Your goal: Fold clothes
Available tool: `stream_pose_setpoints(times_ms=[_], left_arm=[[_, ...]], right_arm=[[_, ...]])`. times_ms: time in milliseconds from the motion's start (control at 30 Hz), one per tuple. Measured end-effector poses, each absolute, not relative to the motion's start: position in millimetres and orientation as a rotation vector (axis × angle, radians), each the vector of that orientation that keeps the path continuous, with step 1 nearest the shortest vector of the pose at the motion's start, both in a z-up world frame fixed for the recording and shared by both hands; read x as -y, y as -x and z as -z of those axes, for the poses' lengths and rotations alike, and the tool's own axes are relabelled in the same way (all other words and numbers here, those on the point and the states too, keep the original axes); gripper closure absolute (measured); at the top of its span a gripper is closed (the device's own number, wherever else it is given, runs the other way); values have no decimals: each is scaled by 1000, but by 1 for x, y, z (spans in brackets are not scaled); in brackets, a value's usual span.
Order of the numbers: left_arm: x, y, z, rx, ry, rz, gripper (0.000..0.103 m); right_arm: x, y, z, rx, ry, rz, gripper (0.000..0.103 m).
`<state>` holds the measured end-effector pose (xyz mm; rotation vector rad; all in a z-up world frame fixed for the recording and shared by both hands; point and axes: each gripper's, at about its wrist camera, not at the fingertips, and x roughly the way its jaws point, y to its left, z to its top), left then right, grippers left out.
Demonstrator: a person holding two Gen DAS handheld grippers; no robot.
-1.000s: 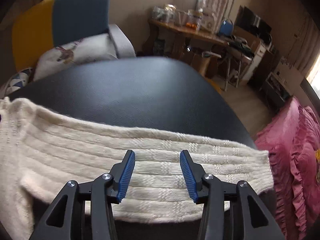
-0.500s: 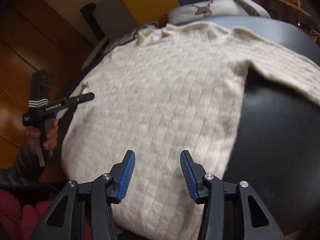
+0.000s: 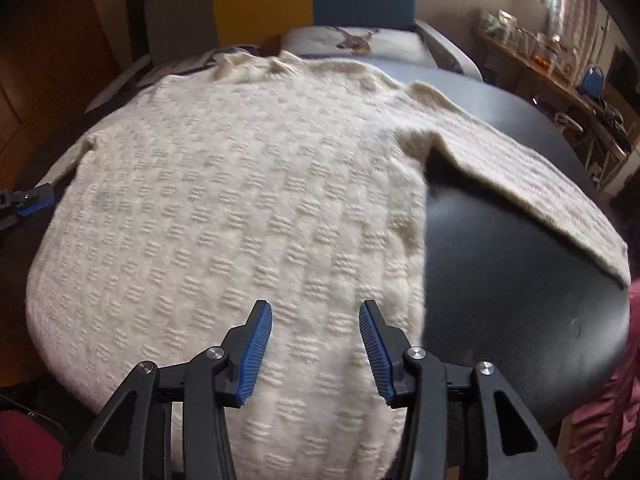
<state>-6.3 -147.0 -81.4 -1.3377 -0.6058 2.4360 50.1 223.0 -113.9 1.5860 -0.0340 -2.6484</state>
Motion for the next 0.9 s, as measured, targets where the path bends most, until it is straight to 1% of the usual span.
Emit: stream_pose_setpoints(times_ms=[67,167,267,400,500,533,567,600,667,800,833,900], left_arm=[[170,-10,84,586,1353,-2465,77],[185,-33,92,565,1388,-2453,77],[180,-55,102,547,1406,-2404,77],[170,-68,108,478,1455,-2415,77],[163,-77,112,426,1490,-2423,93],[160,-80,113,408,1502,-2425,94],[158,-84,114,391,1514,-2427,94],[155,-87,116,373,1526,-2429,96],[154,-90,120,358,1555,-2429,96],[161,-86,95,469,1454,-2439,95],[164,-84,87,498,1410,-2446,94],[160,-72,80,506,1368,-2458,92]], right_arm=[[-197,-48,104,-9,-1496,2620,55],[-155,-35,102,-61,-1438,2543,55],[-118,-22,105,-79,-1403,2463,55],[-84,-11,114,-132,-1372,2392,55],[-73,-7,128,-185,-1412,2378,52],[-71,-7,136,-223,-1447,2383,51],[-71,-9,140,-233,-1427,2400,47],[-74,-10,142,-203,-1401,2414,45],[-80,-12,145,-140,-1363,2432,42],[-82,-12,145,-108,-1345,2432,40],[-81,-11,143,-112,-1355,2422,39],[-83,-6,135,-69,-1344,2414,39]])
